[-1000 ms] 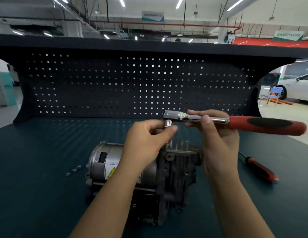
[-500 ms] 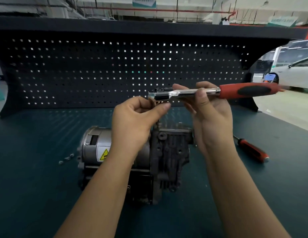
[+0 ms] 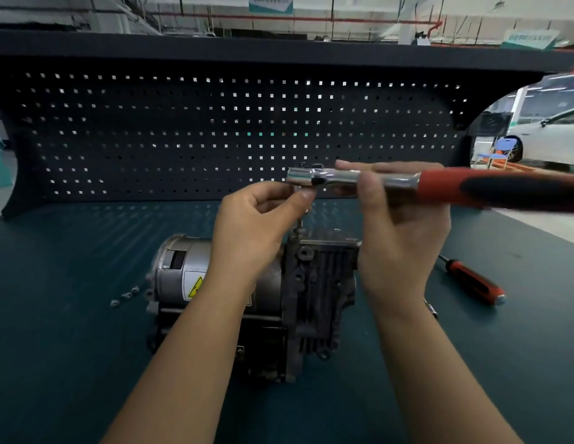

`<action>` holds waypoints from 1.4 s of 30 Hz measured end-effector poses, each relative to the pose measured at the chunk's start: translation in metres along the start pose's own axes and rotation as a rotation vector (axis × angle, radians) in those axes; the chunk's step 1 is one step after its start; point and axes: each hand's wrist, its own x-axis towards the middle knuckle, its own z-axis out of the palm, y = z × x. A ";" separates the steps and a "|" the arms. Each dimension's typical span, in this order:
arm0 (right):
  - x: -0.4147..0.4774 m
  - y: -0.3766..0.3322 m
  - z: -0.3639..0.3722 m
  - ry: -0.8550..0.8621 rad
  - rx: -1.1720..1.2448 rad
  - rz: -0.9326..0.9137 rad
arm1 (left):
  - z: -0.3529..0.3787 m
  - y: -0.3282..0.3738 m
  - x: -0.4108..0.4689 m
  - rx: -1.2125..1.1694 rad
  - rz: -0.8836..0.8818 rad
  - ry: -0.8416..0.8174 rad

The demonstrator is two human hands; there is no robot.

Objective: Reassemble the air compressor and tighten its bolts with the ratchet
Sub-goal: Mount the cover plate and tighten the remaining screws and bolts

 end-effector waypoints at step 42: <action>-0.011 -0.008 0.000 -0.128 -0.391 -0.269 | -0.009 0.005 -0.003 -0.015 0.011 -0.056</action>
